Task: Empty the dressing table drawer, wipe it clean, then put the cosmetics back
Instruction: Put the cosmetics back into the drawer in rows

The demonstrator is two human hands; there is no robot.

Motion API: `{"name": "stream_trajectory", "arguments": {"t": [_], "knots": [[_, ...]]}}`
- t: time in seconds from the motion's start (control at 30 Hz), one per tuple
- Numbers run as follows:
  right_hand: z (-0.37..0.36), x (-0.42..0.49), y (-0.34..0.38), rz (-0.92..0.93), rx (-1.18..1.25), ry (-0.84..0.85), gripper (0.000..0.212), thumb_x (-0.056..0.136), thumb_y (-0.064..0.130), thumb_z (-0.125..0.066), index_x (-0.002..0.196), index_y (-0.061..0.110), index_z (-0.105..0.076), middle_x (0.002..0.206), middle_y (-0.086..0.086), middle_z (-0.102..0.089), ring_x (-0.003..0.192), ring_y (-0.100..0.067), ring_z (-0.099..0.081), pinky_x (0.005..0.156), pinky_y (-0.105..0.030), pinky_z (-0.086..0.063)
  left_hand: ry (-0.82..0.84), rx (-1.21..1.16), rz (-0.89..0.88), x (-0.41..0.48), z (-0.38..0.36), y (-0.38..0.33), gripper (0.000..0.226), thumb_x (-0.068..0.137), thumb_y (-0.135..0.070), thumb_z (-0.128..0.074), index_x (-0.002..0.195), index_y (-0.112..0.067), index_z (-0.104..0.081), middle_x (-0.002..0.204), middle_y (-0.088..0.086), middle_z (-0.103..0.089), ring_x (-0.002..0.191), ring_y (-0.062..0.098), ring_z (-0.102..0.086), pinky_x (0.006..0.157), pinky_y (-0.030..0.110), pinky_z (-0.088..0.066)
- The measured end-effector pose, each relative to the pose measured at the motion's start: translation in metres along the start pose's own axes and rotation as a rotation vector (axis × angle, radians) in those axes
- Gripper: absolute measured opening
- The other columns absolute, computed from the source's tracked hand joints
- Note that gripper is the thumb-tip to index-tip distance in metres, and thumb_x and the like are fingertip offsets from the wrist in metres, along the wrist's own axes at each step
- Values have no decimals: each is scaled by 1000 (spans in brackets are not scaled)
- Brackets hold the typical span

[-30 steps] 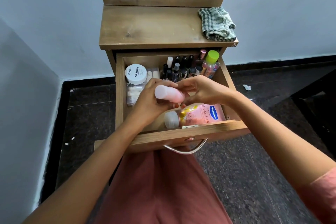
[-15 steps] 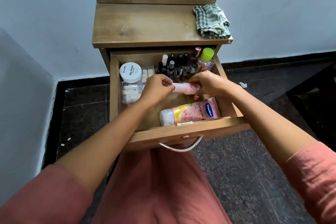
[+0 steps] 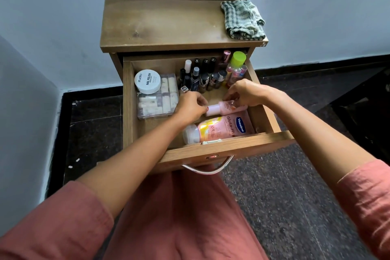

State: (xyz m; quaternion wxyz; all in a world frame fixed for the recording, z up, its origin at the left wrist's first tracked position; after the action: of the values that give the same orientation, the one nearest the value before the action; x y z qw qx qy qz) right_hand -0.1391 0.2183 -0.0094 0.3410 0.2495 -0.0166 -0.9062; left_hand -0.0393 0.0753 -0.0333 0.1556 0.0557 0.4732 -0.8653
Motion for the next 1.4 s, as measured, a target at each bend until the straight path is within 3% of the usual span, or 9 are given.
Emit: {"name": "stream_trajectory", "arguments": {"t": [0.5, 0.63, 0.73, 0.83, 0.97, 1.03, 1.27, 1.4], "knots": [[-5, -8, 3, -39, 10, -67, 38, 80, 1, -62, 118, 4, -59, 116, -12, -64, 104, -25, -60, 80, -20, -41, 101, 54, -49, -5, 1, 0, 26, 86, -10, -60, 111, -5, -61, 114, 10, -63, 104, 19, -58, 82, 26, -46], [-4, -13, 9, -37, 74, -90, 40, 81, 0, -61, 120, -1, -56, 120, -14, -62, 110, -25, -59, 91, -22, -44, 46, 55, -54, -9, 9, 0, 22, 87, -9, -59, 109, -6, -62, 112, 10, -63, 101, 17, -57, 81, 23, -43], [-2, -16, 14, -21, 108, -142, 39, 82, 0, -61, 121, 0, -56, 120, -14, -63, 111, -23, -60, 88, -17, -41, 20, 79, -52, -13, 19, 0, 22, 87, -9, -59, 108, -6, -63, 112, 9, -64, 97, 14, -55, 81, 22, -41], [-1, -24, 18, -25, 219, -199, 40, 79, -4, -65, 118, -3, -57, 118, -17, -64, 107, -26, -62, 93, -26, -48, 26, 129, -61, -22, 30, -3, 21, 87, -13, -59, 108, -7, -64, 112, 8, -65, 104, 18, -57, 87, 27, -43], [-2, -43, 34, 53, 286, -348, 21, 79, 0, -67, 100, 0, -67, 102, -14, -70, 84, -15, -64, 77, -18, -50, -35, 176, -102, -48, 37, -9, 19, 88, -17, -59, 104, -12, -65, 108, 4, -66, 97, 16, -59, 87, 31, -49], [-5, -55, 48, 92, 301, -422, 13, 81, 3, -65, 93, 2, -70, 96, -11, -71, 77, -11, -60, 75, -22, -52, -101, 152, -145, -66, 35, -13, 16, 88, -17, -58, 102, -15, -66, 103, 2, -68, 91, 14, -61, 84, 31, -51], [-37, -103, 102, 149, 474, -743, 7, 81, 0, -62, 85, 1, -68, 85, -12, -66, 76, -19, -59, 72, -28, -46, -364, 118, -402, -129, 17, -21, 19, 86, -5, -56, 102, -12, -64, 101, 2, -66, 94, 18, -62, 82, 32, -49], [-66, -133, 115, 112, 500, -972, 5, 80, 3, -64, 84, 3, -67, 84, -10, -66, 81, -18, -60, 75, -27, -46, -394, 183, -598, -159, 3, 0, 24, 80, -7, -50, 101, -9, -63, 97, 4, -66, 93, 14, -56, 85, 26, -45]]}}
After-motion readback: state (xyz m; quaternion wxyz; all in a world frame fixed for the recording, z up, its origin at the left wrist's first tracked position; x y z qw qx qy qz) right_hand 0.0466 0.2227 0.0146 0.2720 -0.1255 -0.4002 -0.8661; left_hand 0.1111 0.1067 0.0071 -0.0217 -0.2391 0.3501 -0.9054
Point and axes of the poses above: each hand's wrist, its own x-axis towards the middle knuckle, its own z-axis out of the back of the hand, y = z × x, the point moved 1 cm from there along x, towards the middle knuckle
